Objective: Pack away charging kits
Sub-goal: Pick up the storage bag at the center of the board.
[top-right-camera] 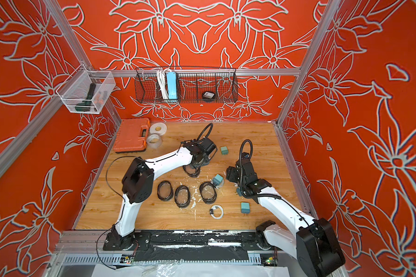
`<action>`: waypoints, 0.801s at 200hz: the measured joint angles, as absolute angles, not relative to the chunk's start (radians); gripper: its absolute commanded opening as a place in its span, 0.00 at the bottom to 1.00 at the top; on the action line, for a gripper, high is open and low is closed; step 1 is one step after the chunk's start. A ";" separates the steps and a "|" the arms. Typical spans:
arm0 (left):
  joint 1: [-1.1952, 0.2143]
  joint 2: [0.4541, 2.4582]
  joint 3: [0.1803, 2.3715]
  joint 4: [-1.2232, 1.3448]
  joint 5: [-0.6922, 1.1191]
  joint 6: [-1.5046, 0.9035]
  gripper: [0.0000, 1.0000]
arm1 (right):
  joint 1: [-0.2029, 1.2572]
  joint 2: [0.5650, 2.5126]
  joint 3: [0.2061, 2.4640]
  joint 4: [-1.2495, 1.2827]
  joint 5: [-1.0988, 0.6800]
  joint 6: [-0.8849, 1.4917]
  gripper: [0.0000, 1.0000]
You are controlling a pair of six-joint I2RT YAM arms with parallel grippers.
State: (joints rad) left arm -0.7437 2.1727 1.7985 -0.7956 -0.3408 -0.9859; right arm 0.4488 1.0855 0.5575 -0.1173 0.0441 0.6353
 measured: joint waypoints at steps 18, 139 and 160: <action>-0.744 2.238 1.864 -0.865 -0.360 -0.995 0.50 | 0.449 1.088 0.558 -0.111 0.044 0.634 0.72; -0.754 2.277 1.893 -1.044 -0.479 -1.060 0.59 | 0.449 1.114 0.554 -0.072 0.017 0.634 0.71; -0.755 2.277 1.894 -1.048 -0.487 -1.064 0.54 | 0.449 1.117 0.554 -0.071 0.007 0.634 0.70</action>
State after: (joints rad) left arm -0.7547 2.2772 1.8942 -1.0477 -0.4870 -1.0637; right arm 0.4488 1.1168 0.5545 -0.0708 0.0074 0.6342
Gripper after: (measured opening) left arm 0.581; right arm 0.708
